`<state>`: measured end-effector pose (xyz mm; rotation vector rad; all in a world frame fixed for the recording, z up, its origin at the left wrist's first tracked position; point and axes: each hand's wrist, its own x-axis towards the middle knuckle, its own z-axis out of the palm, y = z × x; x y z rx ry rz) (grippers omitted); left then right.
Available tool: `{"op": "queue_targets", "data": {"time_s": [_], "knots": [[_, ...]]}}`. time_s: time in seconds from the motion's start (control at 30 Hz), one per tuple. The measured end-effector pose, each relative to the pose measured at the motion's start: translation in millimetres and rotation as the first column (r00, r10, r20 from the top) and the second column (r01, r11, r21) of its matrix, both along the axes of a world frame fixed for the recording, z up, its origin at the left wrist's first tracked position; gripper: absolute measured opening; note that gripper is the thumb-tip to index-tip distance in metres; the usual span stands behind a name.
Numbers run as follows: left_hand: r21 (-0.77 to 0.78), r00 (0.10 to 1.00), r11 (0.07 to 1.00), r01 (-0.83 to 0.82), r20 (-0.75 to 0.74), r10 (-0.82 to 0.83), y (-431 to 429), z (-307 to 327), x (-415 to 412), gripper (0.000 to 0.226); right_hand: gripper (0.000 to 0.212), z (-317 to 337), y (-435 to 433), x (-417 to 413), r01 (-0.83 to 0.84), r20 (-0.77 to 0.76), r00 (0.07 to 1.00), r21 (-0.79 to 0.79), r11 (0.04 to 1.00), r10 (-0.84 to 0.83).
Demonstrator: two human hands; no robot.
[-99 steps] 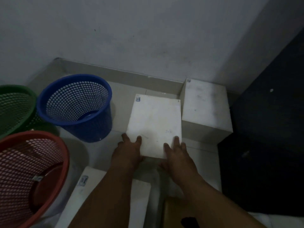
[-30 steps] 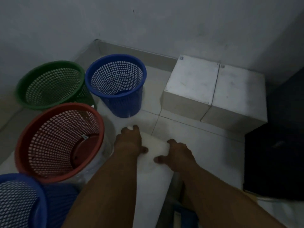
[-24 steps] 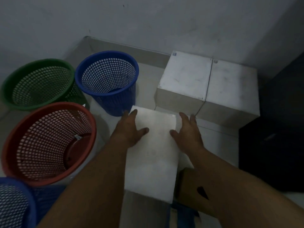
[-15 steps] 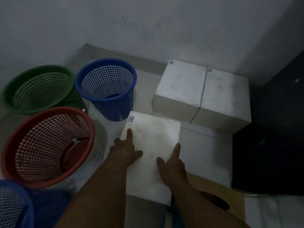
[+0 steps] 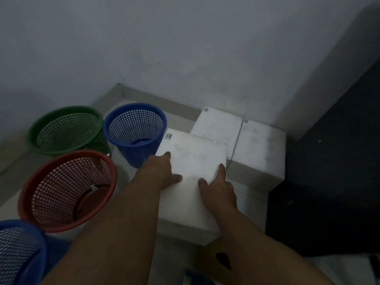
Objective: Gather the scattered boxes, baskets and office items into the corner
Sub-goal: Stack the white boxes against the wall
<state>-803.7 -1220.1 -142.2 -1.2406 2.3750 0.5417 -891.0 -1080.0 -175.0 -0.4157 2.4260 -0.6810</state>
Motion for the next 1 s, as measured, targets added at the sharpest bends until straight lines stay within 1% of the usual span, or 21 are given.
{"op": "queue_targets", "data": {"time_s": [0.13,0.23,0.33,0.43,0.5,0.57,0.6,0.63,0.67,0.77,0.83,0.9,0.97,1.0], "knots": [[-0.100,0.997,0.993,0.061,-0.037,-0.065,5.7,56.0,-20.9,0.083,0.073,42.8,5.1,-28.7,-0.011,-0.066,0.998,-0.046,0.999,0.008],[-0.135,0.987,0.986,0.094,-0.116,-0.110,12.0,78.9,-49.7,0.083,0.068,63.6,8.8,-65.1,0.028,-0.180,0.983,-0.038,0.999,-0.034],[-0.044,0.960,0.991,0.123,-0.249,-0.130,21.1,74.6,-81.5,0.089,0.063,71.8,16.5,-107.7,0.080,-0.225,0.971,-0.016,0.997,-0.081],[0.040,0.912,0.985,0.171,-0.384,-0.142,30.9,54.4,-113.5,0.096,0.055,66.6,29.2,-144.5,0.141,-0.242,0.960,-0.014,0.990,-0.140],[0.062,0.892,0.971,0.232,-0.411,-0.187,37.8,40.6,-129.8,0.102,0.059,56.6,39.5,-161.4,0.163,-0.241,0.957,-0.012,0.986,-0.161],[0.076,0.878,0.941,0.329,-0.391,-0.276,45.2,25.3,-141.8,0.113,0.064,44.5,50.8,-170.3,0.183,-0.240,0.955,0.008,0.983,-0.176],[0.081,0.874,0.926,0.370,-0.370,-0.316,47.1,21.6,-140.8,0.119,0.065,40.4,53.1,-170.6,0.181,-0.234,0.957,0.008,0.984,-0.174],[0.094,0.861,0.895,0.436,-0.334,-0.384,51.5,10.8,-149.5,0.125,0.065,29.3,60.5,-176.3,0.215,-0.211,0.955,0.017,0.977,-0.206],[0.097,0.849,0.869,0.485,-0.290,-0.441,55.1,2.4,-155.2,0.129,0.063,19.4,66.3,-180.3,0.240,-0.193,0.954,0.035,0.970,-0.229],[0.066,0.813,0.815,0.576,-0.157,-0.561,60.1,-11.3,-154.4,0.133,0.045,3.1,72.9,-180.6,0.204,-0.186,0.964,0.064,0.977,-0.190],[0.032,0.786,0.788,0.615,-0.104,-0.609,60.9,-19.6,-156.9,0.131,0.041,-4.0,76.4,-180.3,0.191,-0.180,0.967,0.054,0.980,-0.179],[0.008,0.766,0.769,0.639,-0.094,-0.635,61.9,-21.1,-158.8,0.125,0.041,-4.9,79.1,-177.1,0.168,-0.195,0.968,0.047,0.985,-0.156],[-0.038,0.736,0.742,0.670,-0.102,-0.670,64.4,-17.0,-162.1,0.112,0.042,1.6,81.3,-170.4,0.142,-0.260,0.958,0.057,0.988,-0.123],[-0.070,0.711,0.717,0.693,-0.095,-0.697,66.1,-15.2,-163.7,0.103,0.045,5.2,81.8,-165.7,0.105,-0.315,0.946,0.100,0.989,-0.068]]}}
